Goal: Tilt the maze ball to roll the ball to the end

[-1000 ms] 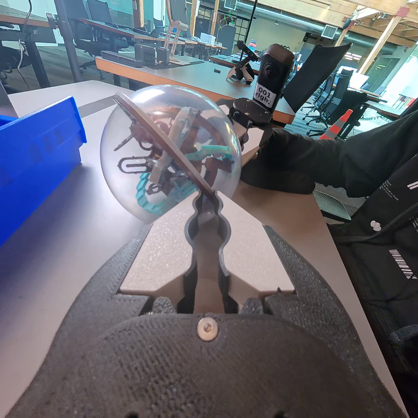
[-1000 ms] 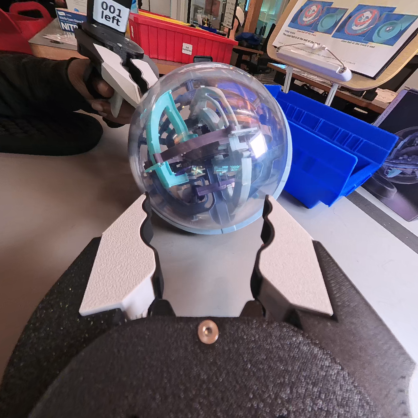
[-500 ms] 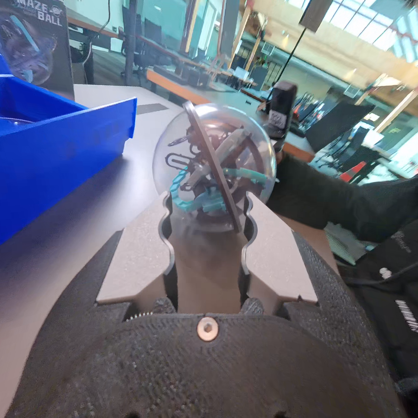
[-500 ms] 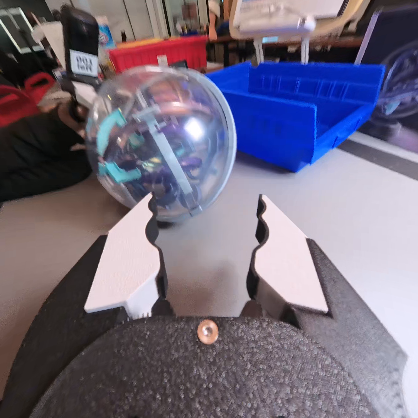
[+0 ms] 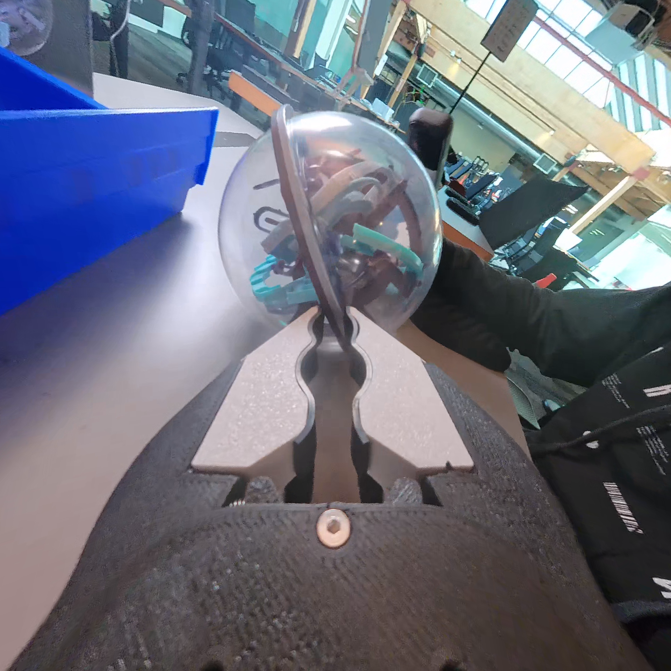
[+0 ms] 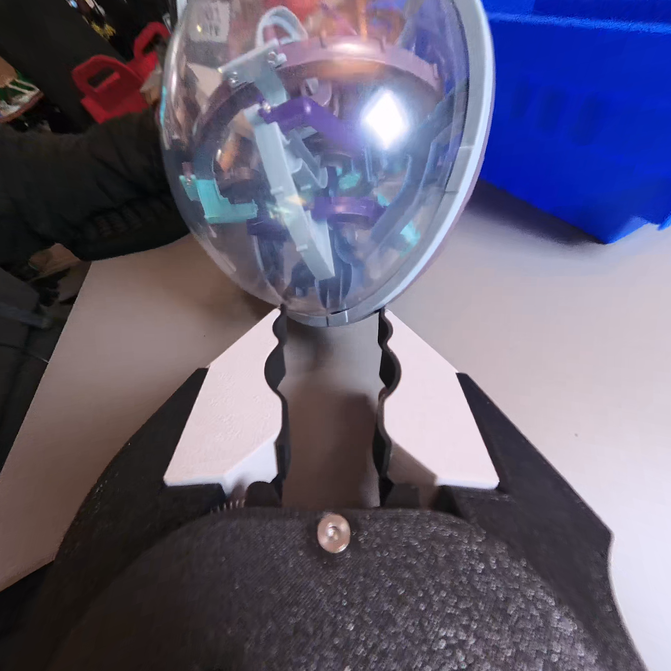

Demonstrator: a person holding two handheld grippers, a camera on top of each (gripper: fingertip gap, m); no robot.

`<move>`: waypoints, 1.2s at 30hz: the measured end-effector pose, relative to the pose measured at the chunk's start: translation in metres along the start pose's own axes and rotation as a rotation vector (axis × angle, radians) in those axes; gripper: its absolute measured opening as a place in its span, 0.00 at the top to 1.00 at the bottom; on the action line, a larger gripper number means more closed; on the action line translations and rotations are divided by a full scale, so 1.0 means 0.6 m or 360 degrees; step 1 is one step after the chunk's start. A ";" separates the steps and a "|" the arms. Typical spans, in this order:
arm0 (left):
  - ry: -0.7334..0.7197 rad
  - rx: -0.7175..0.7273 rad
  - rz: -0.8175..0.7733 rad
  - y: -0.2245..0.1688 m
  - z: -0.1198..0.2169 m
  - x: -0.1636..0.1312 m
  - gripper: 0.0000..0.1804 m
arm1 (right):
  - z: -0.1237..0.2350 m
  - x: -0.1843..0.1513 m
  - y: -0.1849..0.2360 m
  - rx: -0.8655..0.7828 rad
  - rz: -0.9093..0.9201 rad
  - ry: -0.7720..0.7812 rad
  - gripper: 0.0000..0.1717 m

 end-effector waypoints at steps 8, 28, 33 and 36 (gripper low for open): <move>0.0092 0.0043 0.0046 0.009 -0.003 -0.013 0.94 | 0.014 0.005 -0.011 -0.0056 -0.0041 -0.0088 0.91; -0.0017 -0.0105 0.0011 0.004 -0.007 0.013 0.94 | 0.040 0.022 -0.020 -0.0120 -0.0026 -0.0237 0.96; -0.0181 -0.0062 -0.0244 -0.038 0.008 0.068 0.97 | 0.068 0.087 0.001 -0.0147 0.0118 -0.0435 0.96; -0.0257 -0.0054 -0.0359 -0.065 0.015 0.097 0.97 | 0.095 0.144 0.021 -0.0138 0.0206 -0.0515 0.96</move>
Point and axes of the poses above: each gripper's, where its closed fingertips meet, z back along the fingers, x out of its top, y = z × x across the jaws, the point moved 6 cm from there along z, back along the fingers, and after that the axes turned 3 degrees about -z, right-handed, at the moved point
